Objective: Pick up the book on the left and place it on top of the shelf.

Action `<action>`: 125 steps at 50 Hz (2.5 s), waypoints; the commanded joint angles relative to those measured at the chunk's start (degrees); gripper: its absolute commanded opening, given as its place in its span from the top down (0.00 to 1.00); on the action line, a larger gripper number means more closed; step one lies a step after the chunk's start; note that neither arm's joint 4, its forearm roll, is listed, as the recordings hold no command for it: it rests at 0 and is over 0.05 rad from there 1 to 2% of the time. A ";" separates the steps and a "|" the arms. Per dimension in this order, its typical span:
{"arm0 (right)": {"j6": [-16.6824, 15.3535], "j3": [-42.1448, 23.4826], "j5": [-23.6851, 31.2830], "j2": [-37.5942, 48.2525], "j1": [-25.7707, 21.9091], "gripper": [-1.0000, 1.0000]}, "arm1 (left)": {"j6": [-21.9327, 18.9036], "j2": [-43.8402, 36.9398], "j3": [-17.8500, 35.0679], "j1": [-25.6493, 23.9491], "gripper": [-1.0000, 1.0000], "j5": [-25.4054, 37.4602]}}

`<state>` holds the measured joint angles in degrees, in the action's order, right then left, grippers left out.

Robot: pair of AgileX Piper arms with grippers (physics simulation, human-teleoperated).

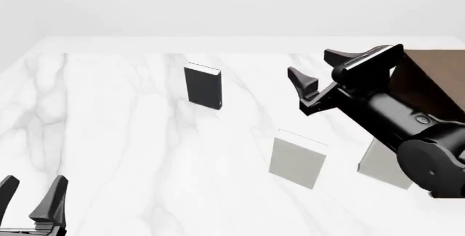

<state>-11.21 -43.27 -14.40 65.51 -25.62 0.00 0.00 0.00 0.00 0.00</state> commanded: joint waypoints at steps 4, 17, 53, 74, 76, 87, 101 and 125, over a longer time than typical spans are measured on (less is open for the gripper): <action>-0.48 -4.39 -3.30 9.48 -0.77 0.00 | 0.00 0.00 0.00 0.00 0.00 0.00; 0.13 -8.08 -4.87 15.92 -1.29 0.00 | 0.00 0.00 0.00 0.00 0.00 0.00; 1.74 -22.37 -6.86 33.90 -2.66 0.00 | 0.00 0.00 0.00 0.00 0.00 0.00; 2.96 -28.74 -7.97 42.35 -3.00 0.00 | 0.00 0.00 0.00 0.00 0.00 0.00; 3.13 -29.66 -7.89 43.43 -2.83 0.00 | 0.00 0.00 0.00 0.00 0.00 0.00; 3.98 -31.98 -8.16 46.75 -4.00 0.00 | 0.00 0.00 0.00 0.00 0.00 0.00; 4.75 -34.35 -9.00 50.05 -4.88 0.00 | 0.00 0.00 0.00 0.00 0.00 0.00; 5.05 -39.10 -10.44 55.58 -5.58 0.00 | 0.00 0.00 0.00 0.00 0.00 0.00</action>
<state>-6.42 -80.25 -24.50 118.75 -31.09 0.00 0.00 0.00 0.00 0.00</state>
